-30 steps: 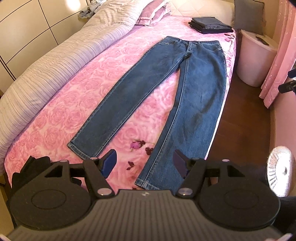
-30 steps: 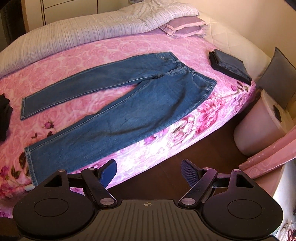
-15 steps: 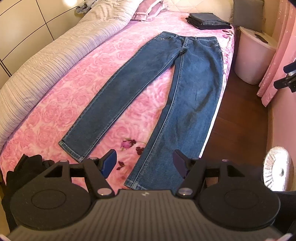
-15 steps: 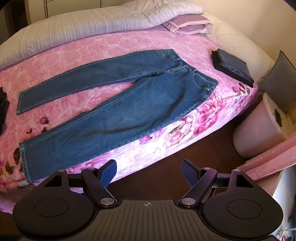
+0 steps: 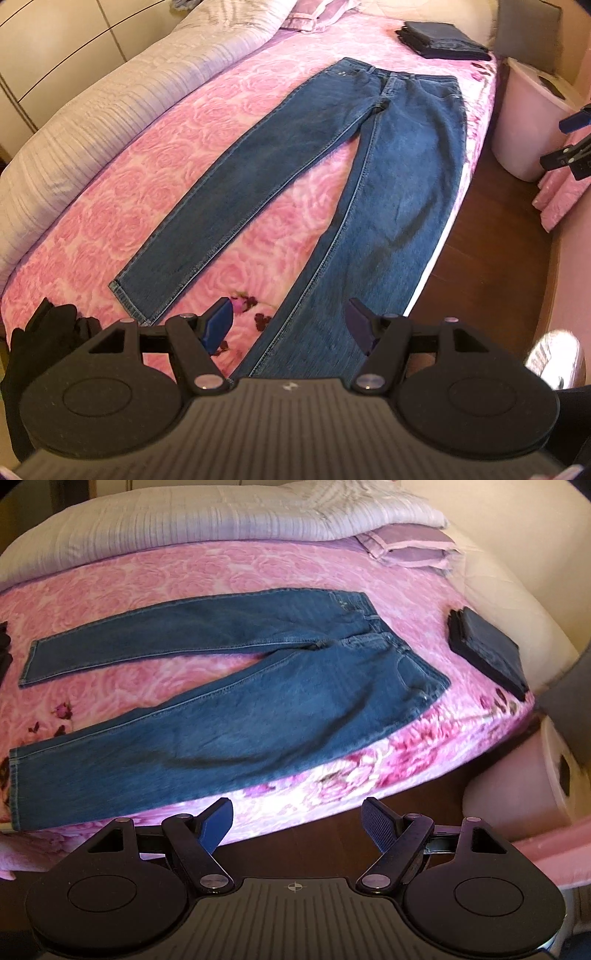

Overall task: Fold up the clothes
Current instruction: 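Grasp one jeans leg hem with the left tool while the right tool grasps the other hem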

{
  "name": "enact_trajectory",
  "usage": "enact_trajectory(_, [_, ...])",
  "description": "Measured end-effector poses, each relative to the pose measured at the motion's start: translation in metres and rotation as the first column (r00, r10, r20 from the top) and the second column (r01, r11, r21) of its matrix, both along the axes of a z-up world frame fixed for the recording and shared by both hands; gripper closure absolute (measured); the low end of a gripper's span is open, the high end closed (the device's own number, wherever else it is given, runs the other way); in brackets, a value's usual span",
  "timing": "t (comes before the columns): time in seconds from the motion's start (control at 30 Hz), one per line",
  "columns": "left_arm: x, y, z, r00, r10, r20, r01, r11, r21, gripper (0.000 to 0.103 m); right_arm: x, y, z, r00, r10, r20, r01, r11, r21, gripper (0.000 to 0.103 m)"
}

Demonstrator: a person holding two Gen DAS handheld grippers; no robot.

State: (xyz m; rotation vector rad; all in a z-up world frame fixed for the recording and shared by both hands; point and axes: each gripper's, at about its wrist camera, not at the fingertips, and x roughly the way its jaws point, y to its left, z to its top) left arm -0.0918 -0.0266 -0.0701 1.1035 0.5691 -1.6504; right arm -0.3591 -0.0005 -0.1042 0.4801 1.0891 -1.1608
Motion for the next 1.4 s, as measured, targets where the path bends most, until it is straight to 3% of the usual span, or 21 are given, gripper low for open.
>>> enact_trajectory(0.3, [-0.025,-0.002,-0.006,0.999,0.043,0.013,-0.043,0.999,0.017,0.040,-0.023,-0.035,-0.009,0.997,0.077,-0.005,-0.077,0.997,0.016,0.023])
enact_trajectory(0.47, [-0.035,0.006,-0.025,0.997,-0.057,0.048,0.057,0.998,0.002,0.040,-0.037,-0.039,-0.017,0.996,0.080,-0.042,-0.080,0.997,-0.002,0.023])
enact_trajectory(0.67, [-0.052,0.035,-0.071,0.972,-0.221,0.085,0.223,0.975,-0.020,0.040,-0.058,-0.027,-0.030,0.981,0.141,-0.135,-0.150,0.987,-0.062,0.023])
enact_trajectory(0.83, [-0.078,0.063,-0.121,0.948,-0.277,0.159,0.282,0.959,-0.006,0.040,-0.078,-0.031,-0.053,0.936,0.246,-0.253,-0.267,0.963,-0.050,0.023])
enact_trajectory(0.97, [-0.111,0.063,-0.163,0.955,-0.251,0.157,0.249,0.968,0.028,0.043,-0.099,-0.055,-0.079,0.902,0.331,-0.276,-0.347,0.938,-0.008,0.023])
enact_trajectory(1.13, [-0.161,0.046,-0.215,0.947,-0.120,0.298,0.122,0.992,0.010,0.051,-0.118,-0.114,-0.116,0.835,0.483,-0.262,-0.485,0.872,0.061,0.023])
enact_trajectory(1.23, [-0.182,0.030,-0.241,0.919,-0.022,0.395,0.022,1.000,0.004,0.052,-0.131,-0.151,-0.135,0.775,0.576,-0.259,-0.578,0.812,0.078,0.023])
enact_trajectory(1.3, [-0.192,0.022,-0.255,0.885,0.028,0.465,-0.026,1.000,-0.012,0.054,-0.139,-0.175,-0.147,0.730,0.634,-0.257,-0.635,0.767,0.089,0.023])
enact_trajectory(1.4, [-0.197,0.014,-0.266,0.847,0.039,0.530,-0.051,0.999,0.008,0.078,-0.157,-0.204,-0.159,0.689,0.681,-0.249,-0.682,0.725,0.094,0.023])
